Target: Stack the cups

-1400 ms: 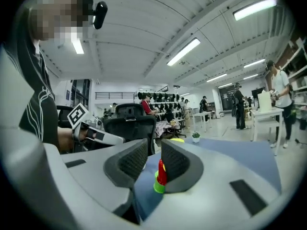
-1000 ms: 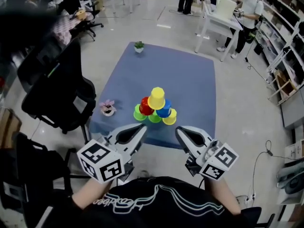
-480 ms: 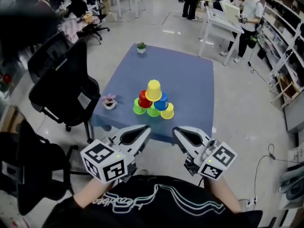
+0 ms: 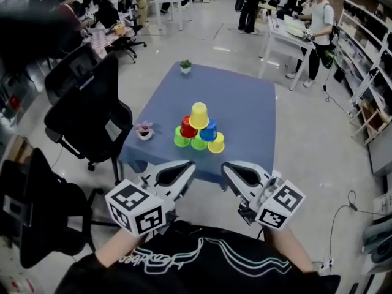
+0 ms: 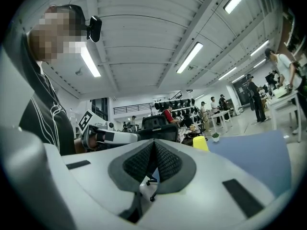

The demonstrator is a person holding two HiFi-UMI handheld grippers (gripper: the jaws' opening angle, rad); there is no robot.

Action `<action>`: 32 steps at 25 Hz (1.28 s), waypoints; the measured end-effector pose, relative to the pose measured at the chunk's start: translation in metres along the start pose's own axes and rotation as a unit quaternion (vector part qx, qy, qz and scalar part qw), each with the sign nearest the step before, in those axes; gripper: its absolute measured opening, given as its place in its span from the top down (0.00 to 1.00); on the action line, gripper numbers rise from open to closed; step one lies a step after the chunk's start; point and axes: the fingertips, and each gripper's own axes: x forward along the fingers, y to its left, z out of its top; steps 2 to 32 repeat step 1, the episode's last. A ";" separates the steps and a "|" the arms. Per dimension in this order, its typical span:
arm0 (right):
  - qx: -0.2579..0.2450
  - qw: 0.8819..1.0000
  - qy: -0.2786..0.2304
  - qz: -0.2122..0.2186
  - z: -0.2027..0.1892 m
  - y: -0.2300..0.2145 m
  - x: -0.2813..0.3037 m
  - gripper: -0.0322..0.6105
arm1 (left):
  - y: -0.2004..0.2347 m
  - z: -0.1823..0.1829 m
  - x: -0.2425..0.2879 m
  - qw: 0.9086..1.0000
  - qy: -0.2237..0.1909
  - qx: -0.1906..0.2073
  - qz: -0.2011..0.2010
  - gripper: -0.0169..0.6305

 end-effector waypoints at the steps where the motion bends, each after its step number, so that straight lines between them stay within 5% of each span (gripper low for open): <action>1: -0.001 1.000 0.001 0.000 0.000 0.002 -0.001 0.91 | -0.002 0.000 -0.001 1.000 -0.001 0.000 0.000 0.93; 32: -0.001 1.000 0.001 0.000 0.000 0.002 -0.001 0.91 | -0.002 0.000 -0.001 1.000 -0.001 0.000 0.000 0.93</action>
